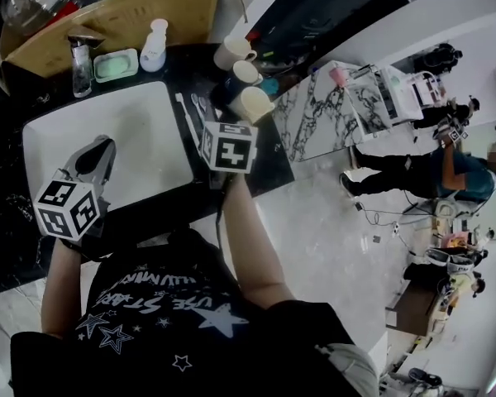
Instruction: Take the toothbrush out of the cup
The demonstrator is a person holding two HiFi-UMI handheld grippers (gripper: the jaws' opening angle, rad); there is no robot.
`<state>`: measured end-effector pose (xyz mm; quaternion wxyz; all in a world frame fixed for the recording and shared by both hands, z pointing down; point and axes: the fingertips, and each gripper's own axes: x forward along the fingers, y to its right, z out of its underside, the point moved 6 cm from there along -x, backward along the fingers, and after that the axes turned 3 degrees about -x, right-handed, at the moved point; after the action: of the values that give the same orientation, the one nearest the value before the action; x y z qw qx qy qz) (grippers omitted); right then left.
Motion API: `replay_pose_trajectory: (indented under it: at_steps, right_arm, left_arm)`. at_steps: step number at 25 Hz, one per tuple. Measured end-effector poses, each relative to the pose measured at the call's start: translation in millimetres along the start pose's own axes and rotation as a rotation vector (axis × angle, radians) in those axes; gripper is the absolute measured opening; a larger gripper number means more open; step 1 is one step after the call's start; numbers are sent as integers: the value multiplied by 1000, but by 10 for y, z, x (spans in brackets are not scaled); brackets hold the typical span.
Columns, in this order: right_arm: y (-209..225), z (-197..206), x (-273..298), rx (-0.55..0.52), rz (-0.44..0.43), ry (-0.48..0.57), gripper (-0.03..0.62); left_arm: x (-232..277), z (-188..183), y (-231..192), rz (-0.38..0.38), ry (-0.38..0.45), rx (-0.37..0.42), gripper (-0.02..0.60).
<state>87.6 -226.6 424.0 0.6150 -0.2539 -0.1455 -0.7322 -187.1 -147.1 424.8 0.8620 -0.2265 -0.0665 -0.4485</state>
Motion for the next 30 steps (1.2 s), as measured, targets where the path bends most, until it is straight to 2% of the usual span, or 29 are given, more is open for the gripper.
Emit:
replay_pose_trajectory:
  at_steps: [8,12,14,20,24,30]
  right_arm:
    - [-270,254,-517,56,86,11,121]
    - [-409,501,-841,84,128,-8,121]
    - [-467,647,-981,99,149,-26,97]
    - [-541,909,-1228,126,173,-45,70]
    - [-619,956,-1327,114,154,-25,9]
    - [-741,1138,-1618,124,121,-4,6]
  left_arm:
    - [-213,63,7,156,-44,65,10]
    - [-334,187,52,240,-95,87,11]
    - [-376,243,56,265,-117,98,11]
    - [-424,274,90,295,-115,96,11]
    - [-464,303,170,302,-109,97,10]
    - [-611,409,455,317,-115,125,11]
